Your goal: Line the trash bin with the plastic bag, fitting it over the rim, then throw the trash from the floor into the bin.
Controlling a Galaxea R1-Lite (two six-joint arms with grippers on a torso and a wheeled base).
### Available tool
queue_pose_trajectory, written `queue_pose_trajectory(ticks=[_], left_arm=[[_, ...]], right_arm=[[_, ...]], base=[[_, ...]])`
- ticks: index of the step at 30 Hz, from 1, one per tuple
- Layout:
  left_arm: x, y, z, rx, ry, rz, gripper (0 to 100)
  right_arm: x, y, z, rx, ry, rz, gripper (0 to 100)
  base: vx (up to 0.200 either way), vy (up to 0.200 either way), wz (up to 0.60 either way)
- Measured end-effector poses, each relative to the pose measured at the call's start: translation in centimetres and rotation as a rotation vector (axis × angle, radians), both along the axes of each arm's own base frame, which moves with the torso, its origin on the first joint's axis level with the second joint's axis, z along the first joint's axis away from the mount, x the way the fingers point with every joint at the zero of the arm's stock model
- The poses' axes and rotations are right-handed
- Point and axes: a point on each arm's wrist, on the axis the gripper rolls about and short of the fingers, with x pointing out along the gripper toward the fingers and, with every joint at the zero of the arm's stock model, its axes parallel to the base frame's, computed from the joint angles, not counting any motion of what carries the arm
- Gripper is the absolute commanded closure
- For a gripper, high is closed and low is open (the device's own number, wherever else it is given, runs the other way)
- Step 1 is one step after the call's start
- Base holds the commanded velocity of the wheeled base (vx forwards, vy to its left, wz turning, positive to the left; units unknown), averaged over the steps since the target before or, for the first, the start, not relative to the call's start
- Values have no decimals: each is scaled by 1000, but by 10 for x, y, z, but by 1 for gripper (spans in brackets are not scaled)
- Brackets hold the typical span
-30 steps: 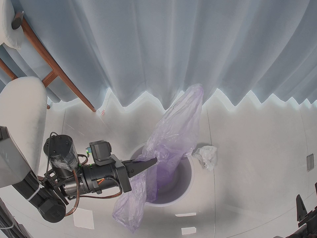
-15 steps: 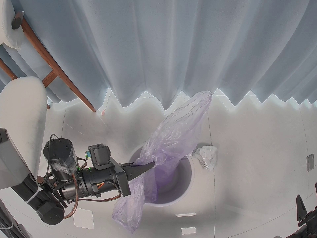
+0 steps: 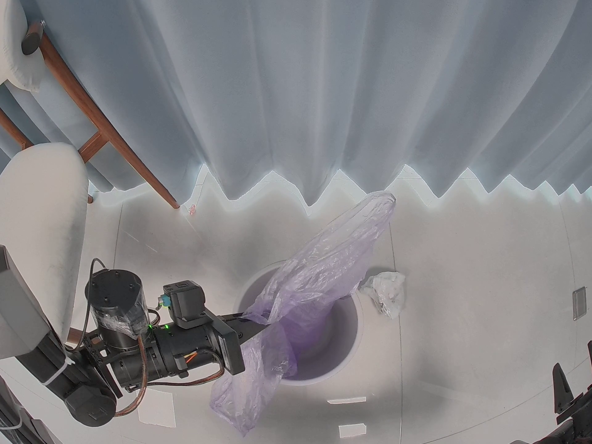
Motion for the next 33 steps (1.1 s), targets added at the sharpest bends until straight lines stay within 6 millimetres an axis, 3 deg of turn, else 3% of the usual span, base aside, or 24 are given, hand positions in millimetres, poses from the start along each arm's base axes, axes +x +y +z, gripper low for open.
queue_pose_trajectory(ticks=[5, 10, 14, 23, 29, 33], left_arm=[[-4, -7, 0, 21, -15, 71, 100], [-7, -11, -1, 30, -20, 62, 100], [-8, -13, -1, 39, -24, 70, 100], [-16, -22, -3, 67, -42, 86, 100], [-22, -27, -4, 83, -50, 82, 100], [-24, -29, -5, 90, -53, 77, 100]], right_arm=[[-1, 0, 11, -10, -91, 11, 0], [-4, 0, 45, 8, -202, 30, 0], [7, -1, 69, 100, -162, 84, 0], [65, 10, 98, 519, 153, 257, 0], [111, 27, 94, 630, 427, 335, 0], [132, 44, 90, 658, 569, 412, 0]], base=[[0, 0, 0], [0, 0, 0], [0, 0, 0], [0, 0, 0], [0, 0, 0], [0, 0, 0]])
